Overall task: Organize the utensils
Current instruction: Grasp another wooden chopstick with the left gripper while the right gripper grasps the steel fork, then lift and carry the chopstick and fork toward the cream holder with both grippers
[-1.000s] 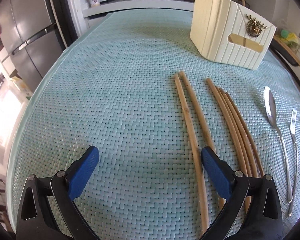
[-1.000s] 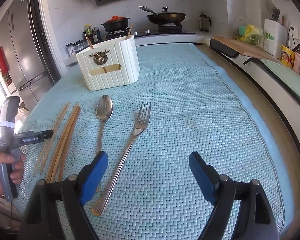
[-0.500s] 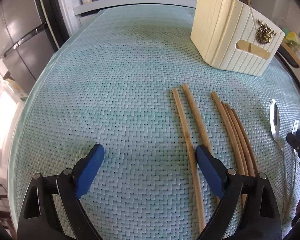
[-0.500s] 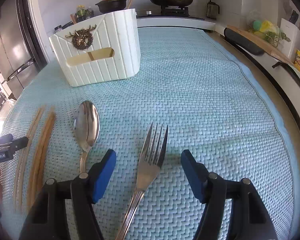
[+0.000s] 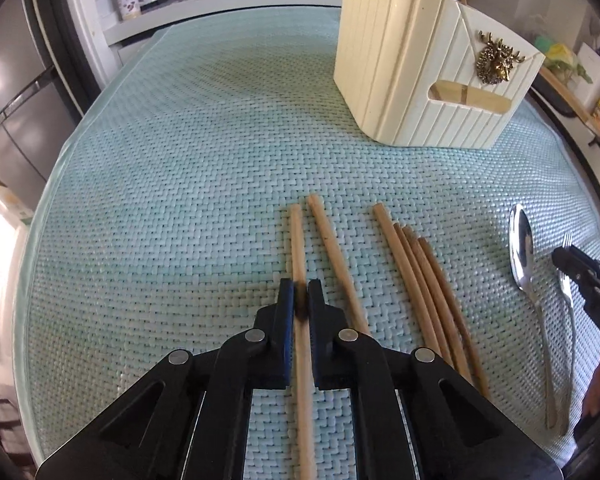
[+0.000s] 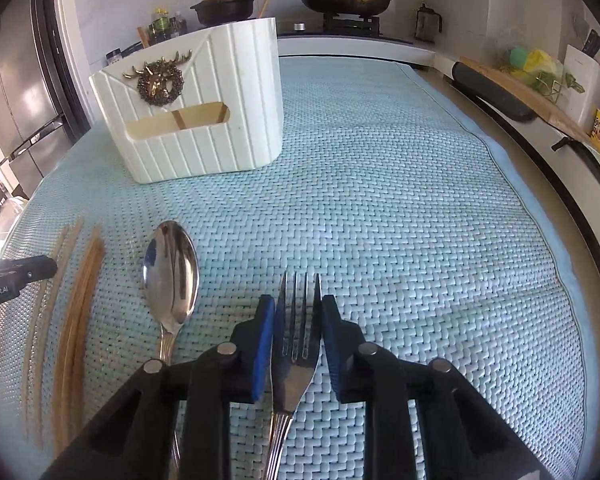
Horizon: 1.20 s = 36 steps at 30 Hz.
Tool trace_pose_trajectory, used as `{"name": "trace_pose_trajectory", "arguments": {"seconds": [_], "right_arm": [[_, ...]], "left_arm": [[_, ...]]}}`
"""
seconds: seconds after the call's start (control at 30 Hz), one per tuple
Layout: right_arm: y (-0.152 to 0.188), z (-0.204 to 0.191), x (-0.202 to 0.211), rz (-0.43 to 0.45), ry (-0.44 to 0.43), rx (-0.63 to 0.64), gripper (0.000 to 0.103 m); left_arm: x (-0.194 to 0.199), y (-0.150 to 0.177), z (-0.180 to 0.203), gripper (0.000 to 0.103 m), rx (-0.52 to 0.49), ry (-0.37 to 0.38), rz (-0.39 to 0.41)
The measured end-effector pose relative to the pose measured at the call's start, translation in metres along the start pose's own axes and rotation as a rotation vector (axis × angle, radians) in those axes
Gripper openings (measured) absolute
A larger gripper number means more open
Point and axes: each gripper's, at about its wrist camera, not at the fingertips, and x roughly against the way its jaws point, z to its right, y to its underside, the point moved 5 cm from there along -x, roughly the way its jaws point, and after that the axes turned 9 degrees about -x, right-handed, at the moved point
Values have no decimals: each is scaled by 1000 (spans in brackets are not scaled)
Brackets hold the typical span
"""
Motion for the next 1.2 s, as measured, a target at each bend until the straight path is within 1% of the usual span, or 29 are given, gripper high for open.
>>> {"name": "trace_pose_trajectory", "arguments": {"seconds": [0.07, 0.13, 0.23, 0.33, 0.57, 0.73, 0.83, 0.97, 1.07, 1.2], "right_arm": [[-3, 2, 4, 13, -19, -5, 24], [-3, 3, 14, 32, -57, -16, 24], [-8, 5, 29, 63, -91, -19, 23], [-10, 7, 49, 98, -121, -20, 23], [-8, 0, 114, 212, -183, 10, 23], [-6, -3, 150, 287, -202, 47, 22], [-2, -5, 164, 315, -199, 69, 21], [3, -4, 173, 326, -187, 93, 21], [5, -2, 177, 314, -174, 105, 20], [8, 3, 184, 287, -184, 110, 19]], "left_arm": [[2, 2, -1, 5, 20, 11, 14], [7, 3, -4, 4, 48, 28, 32], [24, 2, -10, 4, 67, 38, 84], [48, 0, -18, 4, 87, 46, 149], [120, 6, -23, 4, 112, 62, 310], [157, 14, -21, 4, 115, 74, 383], [171, 21, -18, 4, 128, 88, 407], [172, 24, -15, 4, 134, 92, 416], [172, 24, -13, 4, 133, 94, 416], [175, 23, -11, 4, 138, 95, 423]]}}
